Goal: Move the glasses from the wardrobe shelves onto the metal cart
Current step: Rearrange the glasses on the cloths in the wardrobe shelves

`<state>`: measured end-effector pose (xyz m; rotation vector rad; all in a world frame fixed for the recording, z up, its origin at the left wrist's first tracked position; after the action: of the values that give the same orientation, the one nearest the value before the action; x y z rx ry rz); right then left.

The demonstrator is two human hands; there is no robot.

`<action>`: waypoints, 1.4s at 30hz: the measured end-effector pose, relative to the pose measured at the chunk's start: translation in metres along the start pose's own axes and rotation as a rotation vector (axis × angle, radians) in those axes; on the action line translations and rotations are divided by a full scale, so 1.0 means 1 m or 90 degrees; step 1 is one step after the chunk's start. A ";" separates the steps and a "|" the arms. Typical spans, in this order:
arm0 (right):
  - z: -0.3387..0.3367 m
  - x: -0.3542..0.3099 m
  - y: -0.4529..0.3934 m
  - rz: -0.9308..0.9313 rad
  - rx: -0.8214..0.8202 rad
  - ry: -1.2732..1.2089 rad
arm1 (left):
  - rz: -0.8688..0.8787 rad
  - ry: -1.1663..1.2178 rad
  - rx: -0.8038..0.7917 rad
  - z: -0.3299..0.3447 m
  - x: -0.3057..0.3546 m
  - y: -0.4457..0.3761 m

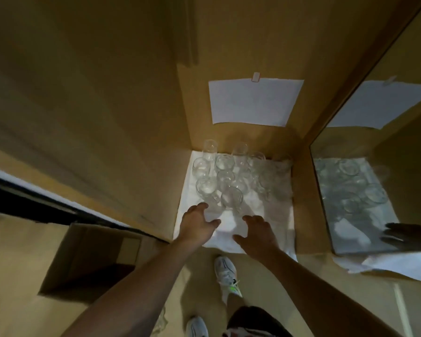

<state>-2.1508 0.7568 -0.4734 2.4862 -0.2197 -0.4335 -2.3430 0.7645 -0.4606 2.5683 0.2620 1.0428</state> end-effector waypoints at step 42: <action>0.134 0.046 -0.246 0.287 -0.220 -0.310 | -0.027 0.071 0.161 0.083 -0.135 -0.213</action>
<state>-2.1412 0.8722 -0.7326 1.8854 -0.8079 -0.7973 -2.3886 0.8992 -0.6855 2.7137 0.5049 1.2076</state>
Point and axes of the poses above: each hand's wrist, its own y-axis away from the middle knuckle, its own z-axis out of the palm, x = y × z, the point moved 6 cm from there along -y, towards the middle knuckle, and after that the axes turned 9 degrees about z, right-handed, at the moved point
